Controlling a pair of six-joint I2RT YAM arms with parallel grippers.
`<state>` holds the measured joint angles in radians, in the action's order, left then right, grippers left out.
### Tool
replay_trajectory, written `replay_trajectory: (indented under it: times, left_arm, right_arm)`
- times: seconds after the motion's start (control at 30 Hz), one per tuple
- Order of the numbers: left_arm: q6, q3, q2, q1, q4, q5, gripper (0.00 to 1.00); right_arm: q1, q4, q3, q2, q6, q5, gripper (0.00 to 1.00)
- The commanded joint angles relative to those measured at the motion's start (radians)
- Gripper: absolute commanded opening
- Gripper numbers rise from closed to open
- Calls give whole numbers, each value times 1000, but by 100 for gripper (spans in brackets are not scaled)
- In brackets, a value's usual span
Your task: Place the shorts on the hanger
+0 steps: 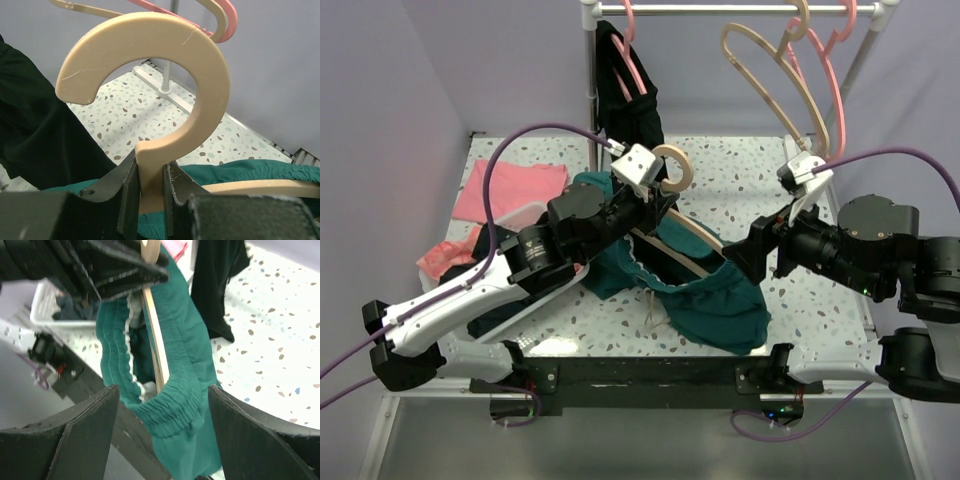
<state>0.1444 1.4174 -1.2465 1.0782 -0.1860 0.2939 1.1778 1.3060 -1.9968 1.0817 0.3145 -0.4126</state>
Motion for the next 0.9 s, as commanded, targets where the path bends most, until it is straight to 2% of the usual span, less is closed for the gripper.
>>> replay_trajectory:
  times: [0.0,0.13,0.33,0.57,0.73,0.83,0.87]
  left_arm:
    - [41,12,51,-30,46,-68,0]
    - [43,-9,65,-46,52,-81,0]
    - [52,-15,55,-55,69,-105,0]
    - [54,15,47,-57,69,-125,0]
    - [57,20,39,-57,79,-147,0]
    - [64,22,39,-57,92,-162,0]
    - [67,22,38,-58,92,-171,0]
  right_arm:
    - [3,148,16,8,-37,130,71]
    - [3,246,70,-32,-8,121,69]
    - [3,248,116,-71,-12,175,72]
    - [3,274,276,-69,-22,150,71]
    - [3,222,296,-74,-35,146,71]
    - [3,184,345,-66,-37,149,62]
    - [3,170,354,-65,-37,149,55]
